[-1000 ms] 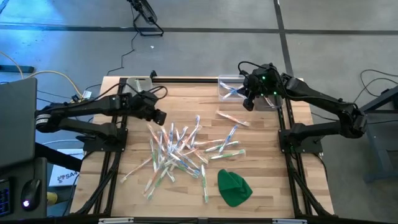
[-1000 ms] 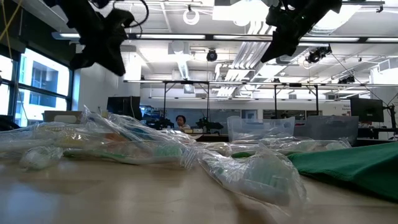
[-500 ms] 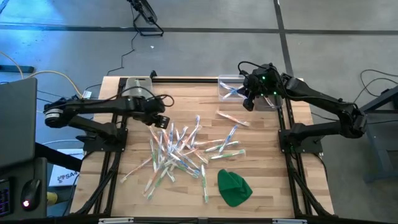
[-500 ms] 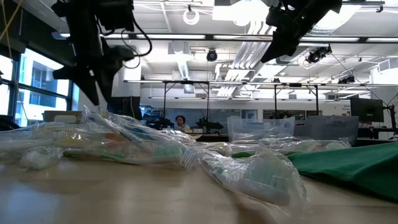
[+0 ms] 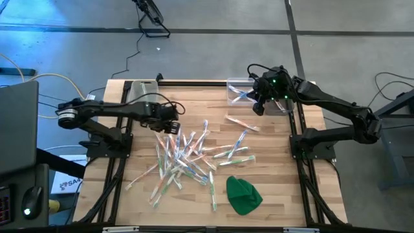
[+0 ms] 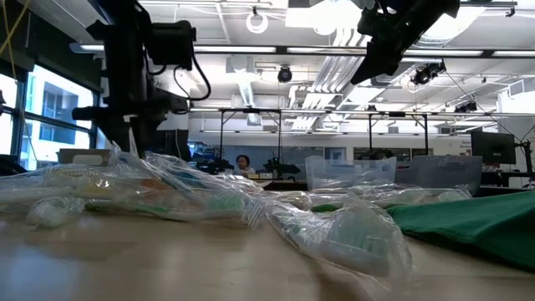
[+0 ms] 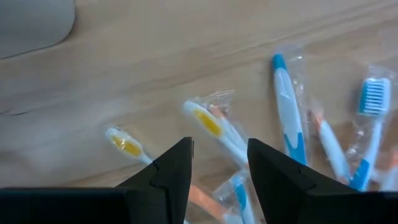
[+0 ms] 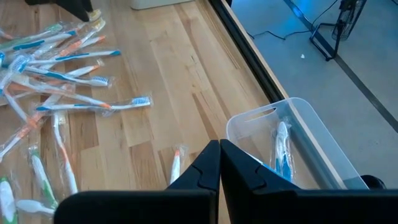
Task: Pick & Place Toothbrushes
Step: Put the orange toothbrush into the black bin
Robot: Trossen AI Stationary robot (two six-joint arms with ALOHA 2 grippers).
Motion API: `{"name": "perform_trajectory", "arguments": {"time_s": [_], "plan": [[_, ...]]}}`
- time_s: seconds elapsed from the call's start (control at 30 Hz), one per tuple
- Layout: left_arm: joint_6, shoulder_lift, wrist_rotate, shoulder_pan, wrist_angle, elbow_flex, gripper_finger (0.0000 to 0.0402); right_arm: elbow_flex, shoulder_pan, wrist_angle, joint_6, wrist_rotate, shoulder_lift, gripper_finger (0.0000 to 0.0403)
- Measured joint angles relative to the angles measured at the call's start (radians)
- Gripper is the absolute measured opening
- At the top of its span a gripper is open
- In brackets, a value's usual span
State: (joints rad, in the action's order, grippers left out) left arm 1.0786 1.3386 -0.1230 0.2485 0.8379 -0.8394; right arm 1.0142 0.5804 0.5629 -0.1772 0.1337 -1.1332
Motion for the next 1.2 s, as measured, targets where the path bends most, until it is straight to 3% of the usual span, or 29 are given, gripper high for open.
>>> {"name": "perform_trajectory", "arguments": {"time_s": [0.43,0.93,1.2], "plan": [[0.026,0.102,-0.017,0.000,-0.049,0.000,0.0152,0.000,0.000,0.002,0.000,0.000,0.000,0.0003],[0.028,0.103,-0.019,0.000,-0.081,-0.004,0.0152,0.000,0.000,0.003,0.000,0.000,0.000,0.0003],[-0.069,0.103,-0.019,0.001,0.019,-0.110,0.0152,0.000,0.000,0.002,0.000,0.000,0.000,0.0003]]}}
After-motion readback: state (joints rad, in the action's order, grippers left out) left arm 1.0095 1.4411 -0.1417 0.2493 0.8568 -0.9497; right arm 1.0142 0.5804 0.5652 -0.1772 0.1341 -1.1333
